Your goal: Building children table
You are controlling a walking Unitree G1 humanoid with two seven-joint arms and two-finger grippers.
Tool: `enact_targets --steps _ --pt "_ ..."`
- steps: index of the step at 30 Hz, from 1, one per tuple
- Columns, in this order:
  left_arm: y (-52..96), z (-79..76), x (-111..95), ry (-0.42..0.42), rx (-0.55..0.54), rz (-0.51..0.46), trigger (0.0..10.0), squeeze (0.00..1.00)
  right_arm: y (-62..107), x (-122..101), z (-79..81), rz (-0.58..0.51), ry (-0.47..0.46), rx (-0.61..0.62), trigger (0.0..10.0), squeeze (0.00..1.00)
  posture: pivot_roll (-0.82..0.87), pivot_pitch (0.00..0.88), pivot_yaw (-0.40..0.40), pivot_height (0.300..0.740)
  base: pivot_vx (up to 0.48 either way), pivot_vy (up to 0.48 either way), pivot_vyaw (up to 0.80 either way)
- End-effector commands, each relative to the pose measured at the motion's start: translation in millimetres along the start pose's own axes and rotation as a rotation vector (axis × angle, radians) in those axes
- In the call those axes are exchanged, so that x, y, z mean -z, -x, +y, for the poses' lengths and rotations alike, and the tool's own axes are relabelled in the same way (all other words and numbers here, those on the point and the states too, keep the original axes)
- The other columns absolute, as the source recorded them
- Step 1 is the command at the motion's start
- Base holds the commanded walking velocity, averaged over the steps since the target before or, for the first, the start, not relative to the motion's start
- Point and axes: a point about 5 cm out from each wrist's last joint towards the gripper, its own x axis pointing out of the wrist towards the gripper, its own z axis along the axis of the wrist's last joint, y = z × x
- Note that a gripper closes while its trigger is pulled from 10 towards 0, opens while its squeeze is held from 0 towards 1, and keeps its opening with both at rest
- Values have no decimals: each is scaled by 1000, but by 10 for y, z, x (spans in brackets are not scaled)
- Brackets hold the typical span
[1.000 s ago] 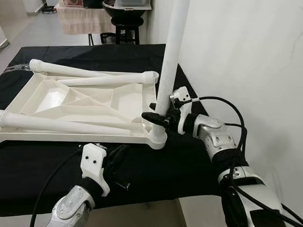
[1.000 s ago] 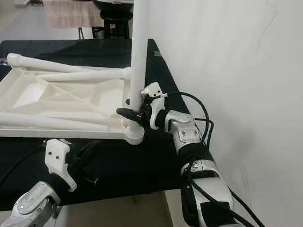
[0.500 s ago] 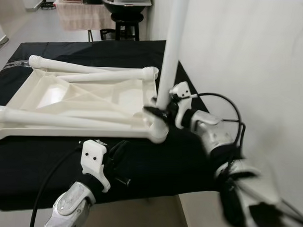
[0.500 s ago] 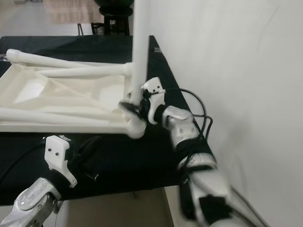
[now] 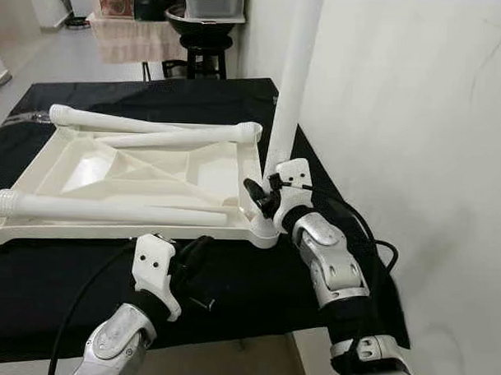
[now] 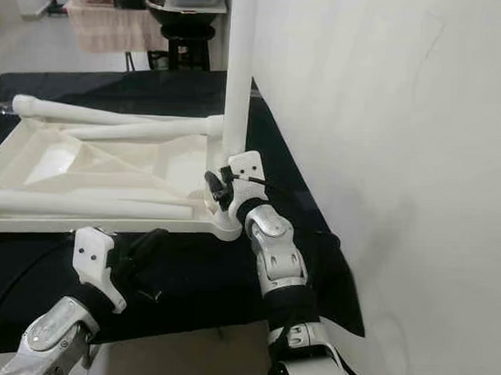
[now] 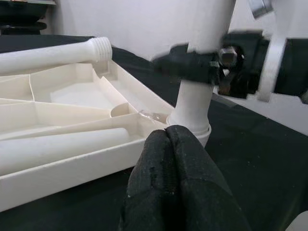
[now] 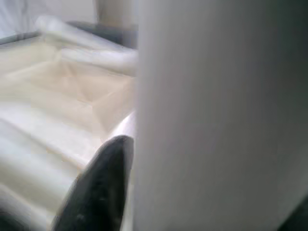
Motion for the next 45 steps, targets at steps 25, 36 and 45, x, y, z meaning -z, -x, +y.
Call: enact_targets --steps 25,36,45 --pt "-8 -29 42 0 9 18 10000 0 -14 -362 -283 5 45 -785 0 0 30 38 -66 740 0 0 0" --pt "3 -30 32 1 10 16 10000 0 88 -272 -453 -20 67 -656 0 0 17 45 -61 740 0 0 0" --pt "27 10 29 0 12 20 10000 0 192 78 -233 -1 -51 96 0 0 4 45 -35 740 0 0 0"
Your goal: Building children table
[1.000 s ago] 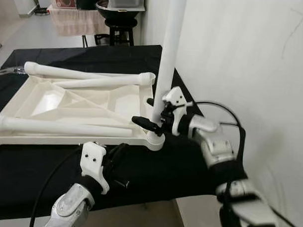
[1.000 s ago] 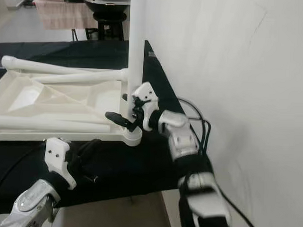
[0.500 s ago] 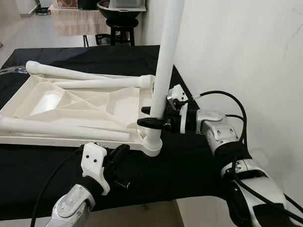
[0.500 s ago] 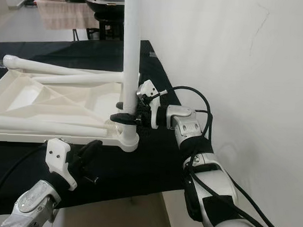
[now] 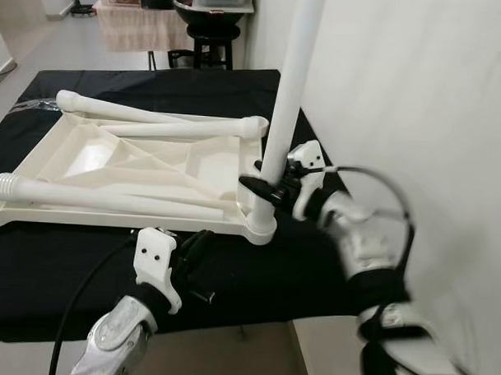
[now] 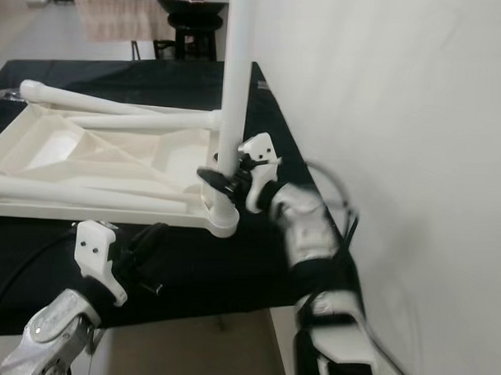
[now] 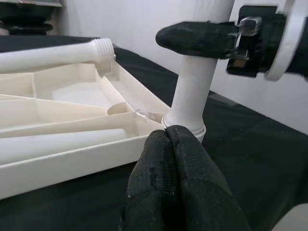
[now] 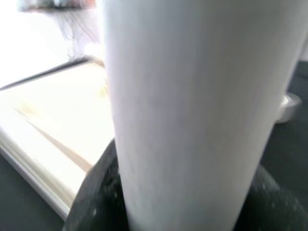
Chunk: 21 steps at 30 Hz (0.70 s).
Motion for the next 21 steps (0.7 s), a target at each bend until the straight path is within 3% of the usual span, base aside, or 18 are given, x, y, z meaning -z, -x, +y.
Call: enact_targets --steps 1,3,5,10,11,12,13,14,17,19,21 --pt "30 19 6 -5 2 10 10000 0 123 171 -6 70 26 132 0 0 4 45 -35 740 0 0 0" --pt "31 21 10 -4 4 13 10000 0 144 180 66 64 -3 132 0 0 -7 36 -26 740 0 0 0" --pt "31 12 16 -3 7 16 10000 0 131 239 144 83 7 39 0 0 14 38 -48 740 0 0 0" --pt "39 9 20 -4 -1 13 10000 0 92 267 206 110 10 -30 314 0 22 37 -48 740 0 0 0" --pt "39 7 22 -3 -3 12 10000 0 73 228 263 108 8 -100 10000 0 13 36 -43 740 0 0 0" --pt "39 7 22 -3 -3 12 10000 0 73 228 263 108 8 -100 10000 0 13 36 -43 740 0 0 0" --pt "34 6 24 -2 -1 13 10000 0 68 180 352 114 26 -251 10000 1000 13 36 -40 740 0 0 0" --pt "30 6 25 -1 1 14 10000 0 82 147 421 121 53 -382 10000 1000 13 36 -40 740 0 0 0" --pt "24 7 26 0 2 14 10000 0 106 129 458 130 85 -452 10000 1000 12 34 -38 740 0 0 0" --pt "14 11 25 0 2 13 10000 0 94 61 364 106 154 -540 10000 1000 19 34 -44 740 0 0 0" --pt "12 14 24 0 2 12 10000 0 88 23 309 98 165 -574 10000 1000 17 32 -43 740 0 0 0"
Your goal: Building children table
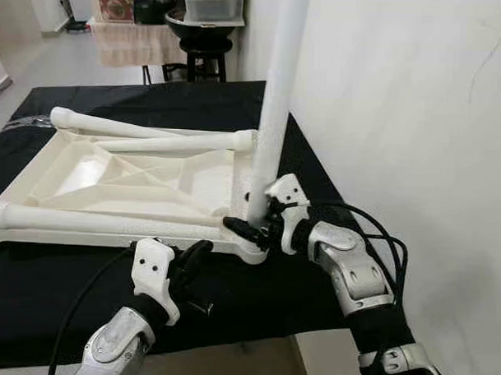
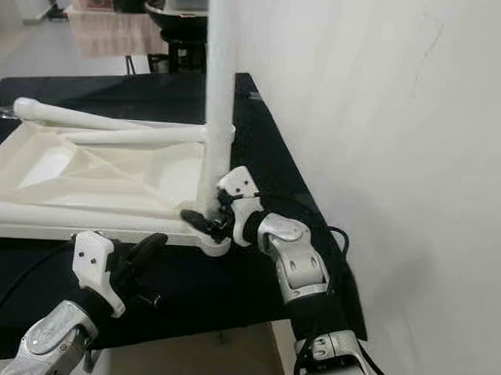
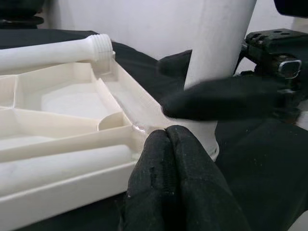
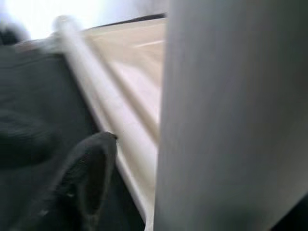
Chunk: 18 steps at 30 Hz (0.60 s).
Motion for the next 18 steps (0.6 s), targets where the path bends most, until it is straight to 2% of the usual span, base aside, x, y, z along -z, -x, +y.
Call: enact_targets --steps 1,4,5,6,10,13,14,16,17,18 --pt "12 7 31 5 -1 13 10000 0 -29 -60 -35 -9 34 -115 10000 710 19 31 -43 740 0 0 0" --pt "12 7 31 5 -1 13 10000 0 -29 -60 -35 -9 34 -115 10000 710 19 31 -43 740 0 0 0" --pt "11 9 31 5 -1 12 10000 0 -14 -61 -98 8 35 -141 10000 0 19 31 -43 740 0 0 0" --pt "11 9 31 5 -1 12 10000 0 -14 -61 -98 8 35 -141 10000 0 19 31 -43 740 0 0 0" --pt "14 2 43 5 0 13 10000 0 39 -53 -345 70 -43 -179 10000 0 25 32 -45 740 0 0 0" --pt "15 -5 45 6 1 13 10000 0 58 -30 -386 73 -64 -171 10000 0 28 34 -48 740 0 0 0" --pt "15 -9 47 6 1 13 10000 0 77 -4 -394 77 -70 -174 3490 0 27 35 -48 740 0 0 0" --pt "16 -11 47 7 1 13 10000 0 89 15 -400 80 -72 -182 3490 0 27 35 -48 740 0 0 0" --pt "16 -13 47 7 1 13 10000 0 115 35 -400 80 -74 -194 0 0 26 38 -47 740 0 0 0" --pt "17 -15 46 8 2 12 10000 0 136 45 -399 76 -76 -202 0 0 26 38 -47 740 0 0 0"
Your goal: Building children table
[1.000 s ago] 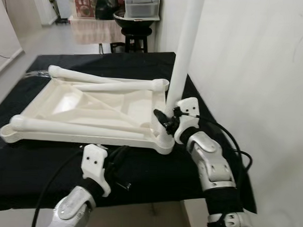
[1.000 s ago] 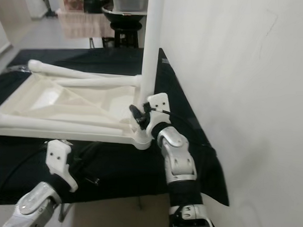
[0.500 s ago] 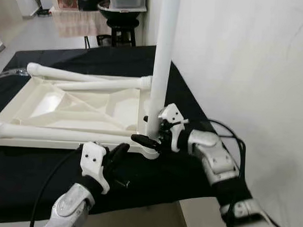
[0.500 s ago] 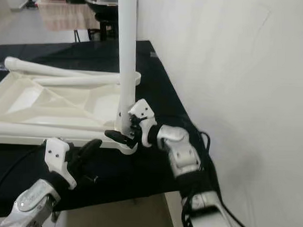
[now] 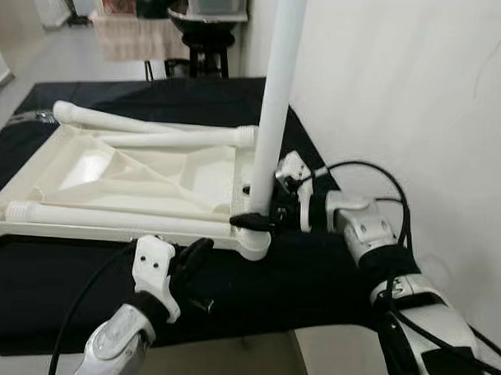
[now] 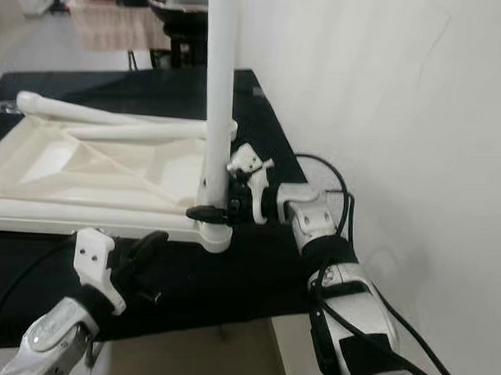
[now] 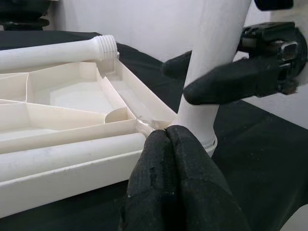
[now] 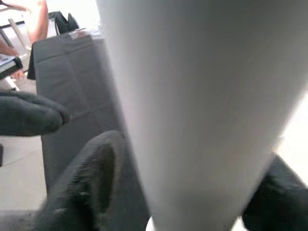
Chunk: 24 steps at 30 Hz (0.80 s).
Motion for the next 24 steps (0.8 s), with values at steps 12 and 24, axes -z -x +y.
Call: enact_targets --steps 12,24 --pt "25 8 2 -1 3 6 10000 0 144 64 82 -37 98 58 0 0 9 53 -36 740 0 0 0" --pt "31 52 0 -5 6 11 10000 0 -217 87 440 -85 -15 763 0 0 -4 48 -29 740 0 0 0"
